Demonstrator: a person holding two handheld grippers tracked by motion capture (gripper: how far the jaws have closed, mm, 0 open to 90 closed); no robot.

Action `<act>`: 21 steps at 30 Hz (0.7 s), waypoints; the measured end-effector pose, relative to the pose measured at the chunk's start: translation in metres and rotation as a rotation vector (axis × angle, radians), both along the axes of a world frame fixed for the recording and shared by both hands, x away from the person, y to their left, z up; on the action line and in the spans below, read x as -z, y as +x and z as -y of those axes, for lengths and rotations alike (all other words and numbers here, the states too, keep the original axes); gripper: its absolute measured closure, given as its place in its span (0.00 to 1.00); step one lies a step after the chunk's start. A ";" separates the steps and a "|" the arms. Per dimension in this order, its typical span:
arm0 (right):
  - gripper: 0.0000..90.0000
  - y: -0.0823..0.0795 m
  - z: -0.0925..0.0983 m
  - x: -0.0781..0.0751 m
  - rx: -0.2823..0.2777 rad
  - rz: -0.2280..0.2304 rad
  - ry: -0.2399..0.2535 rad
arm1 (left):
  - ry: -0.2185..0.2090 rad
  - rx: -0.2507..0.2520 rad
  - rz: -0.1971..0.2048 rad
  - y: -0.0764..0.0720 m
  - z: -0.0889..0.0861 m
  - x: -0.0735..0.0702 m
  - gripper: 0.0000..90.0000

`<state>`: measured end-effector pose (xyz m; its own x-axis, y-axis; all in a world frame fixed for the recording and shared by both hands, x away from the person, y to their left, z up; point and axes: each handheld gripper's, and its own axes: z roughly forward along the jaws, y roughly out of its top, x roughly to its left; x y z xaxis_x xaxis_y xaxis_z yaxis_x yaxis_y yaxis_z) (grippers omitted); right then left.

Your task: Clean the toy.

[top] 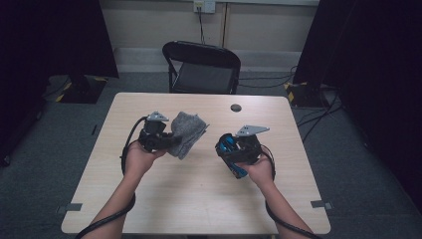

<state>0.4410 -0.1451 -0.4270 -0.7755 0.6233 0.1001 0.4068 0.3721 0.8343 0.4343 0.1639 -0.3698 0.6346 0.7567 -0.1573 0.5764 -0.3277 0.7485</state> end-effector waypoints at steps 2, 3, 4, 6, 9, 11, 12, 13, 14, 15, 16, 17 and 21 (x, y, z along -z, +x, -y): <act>0.29 0.000 -0.001 0.000 -0.004 -0.001 -0.002 | 0.005 0.003 0.006 0.004 0.005 -0.002 0.84; 0.29 -0.001 -0.003 0.000 -0.014 0.003 -0.009 | 0.003 0.007 0.009 0.008 0.012 -0.003 0.84; 0.29 -0.001 -0.004 0.000 -0.015 0.003 -0.011 | 0.006 0.014 0.008 0.010 0.016 -0.003 0.84; 0.29 -0.002 -0.004 0.001 -0.018 0.003 -0.010 | 0.009 0.024 0.010 0.012 0.024 -0.002 0.84; 0.29 -0.002 -0.005 0.001 -0.021 0.001 -0.013 | 0.004 0.037 0.008 0.015 0.034 0.000 0.84; 0.29 -0.002 -0.004 0.002 -0.022 -0.003 -0.012 | 0.002 0.040 0.007 0.017 0.039 0.002 0.84; 0.29 -0.002 -0.004 0.002 -0.022 -0.003 -0.012 | 0.001 0.043 0.003 0.018 0.042 0.002 0.84; 0.29 -0.002 -0.005 0.003 -0.025 -0.002 -0.012 | -0.001 0.043 0.001 0.019 0.045 0.003 0.84; 0.29 -0.003 -0.005 0.003 -0.024 -0.002 -0.013 | 0.000 0.046 0.001 0.020 0.047 0.003 0.84; 0.29 -0.003 -0.005 0.003 -0.025 -0.003 -0.016 | 0.001 0.052 -0.001 0.020 0.050 0.003 0.84; 0.29 -0.003 -0.006 0.003 -0.029 0.000 -0.015 | -0.002 0.051 -0.002 0.020 0.052 0.003 0.84; 0.29 -0.004 -0.006 0.003 -0.030 -0.001 -0.014 | 0.001 0.055 -0.002 0.021 0.054 0.003 0.84; 0.29 -0.005 -0.008 0.002 -0.036 0.002 -0.015 | 0.001 0.070 0.003 0.021 0.063 0.002 0.84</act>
<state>0.4359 -0.1368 -0.4287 -0.7978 0.5962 0.0898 0.3913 0.3987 0.8294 0.4556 0.1006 -0.3717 0.6862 0.7107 -0.1549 0.5501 -0.3677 0.7497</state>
